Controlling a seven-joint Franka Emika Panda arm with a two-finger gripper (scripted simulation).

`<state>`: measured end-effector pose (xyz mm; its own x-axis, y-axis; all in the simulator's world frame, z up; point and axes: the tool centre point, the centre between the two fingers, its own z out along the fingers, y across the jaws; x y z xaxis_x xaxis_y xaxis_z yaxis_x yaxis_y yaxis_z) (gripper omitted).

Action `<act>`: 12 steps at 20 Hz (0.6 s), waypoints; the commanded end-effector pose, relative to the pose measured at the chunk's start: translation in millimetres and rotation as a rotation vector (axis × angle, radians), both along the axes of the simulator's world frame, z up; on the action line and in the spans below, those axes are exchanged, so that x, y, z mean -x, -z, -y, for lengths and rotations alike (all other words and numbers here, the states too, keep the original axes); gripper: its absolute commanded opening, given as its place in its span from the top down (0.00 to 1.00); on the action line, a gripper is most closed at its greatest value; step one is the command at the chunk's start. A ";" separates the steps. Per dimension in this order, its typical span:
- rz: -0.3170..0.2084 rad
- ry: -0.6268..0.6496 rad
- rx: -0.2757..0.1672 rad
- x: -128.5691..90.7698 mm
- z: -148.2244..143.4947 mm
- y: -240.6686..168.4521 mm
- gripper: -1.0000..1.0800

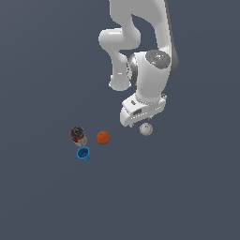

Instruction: Pick up a designated object from a clutter of objects.

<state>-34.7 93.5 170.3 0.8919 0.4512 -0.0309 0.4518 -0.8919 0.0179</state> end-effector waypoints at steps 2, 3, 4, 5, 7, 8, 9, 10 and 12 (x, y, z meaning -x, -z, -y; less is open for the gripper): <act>0.006 -0.087 -0.009 13.1 -18.2 25.4 0.04; 0.007 -0.109 -0.011 16.8 -22.6 31.4 0.04; 0.008 -0.128 -0.013 20.3 -26.7 37.0 0.04; 0.009 -0.147 -0.016 23.7 -30.4 42.1 0.04; 0.011 -0.180 -0.020 30.0 -37.0 51.0 0.04; 0.012 -0.194 -0.022 32.9 -39.8 54.9 0.04; 0.012 -0.207 -0.024 35.5 -42.4 58.3 0.04; 0.013 -0.219 -0.026 37.9 -44.7 61.3 0.04; 0.014 -0.238 -0.028 42.0 -48.4 66.3 0.04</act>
<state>-73.5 138.8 108.1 0.7710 0.6368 -0.0068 0.6368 -0.7710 0.0030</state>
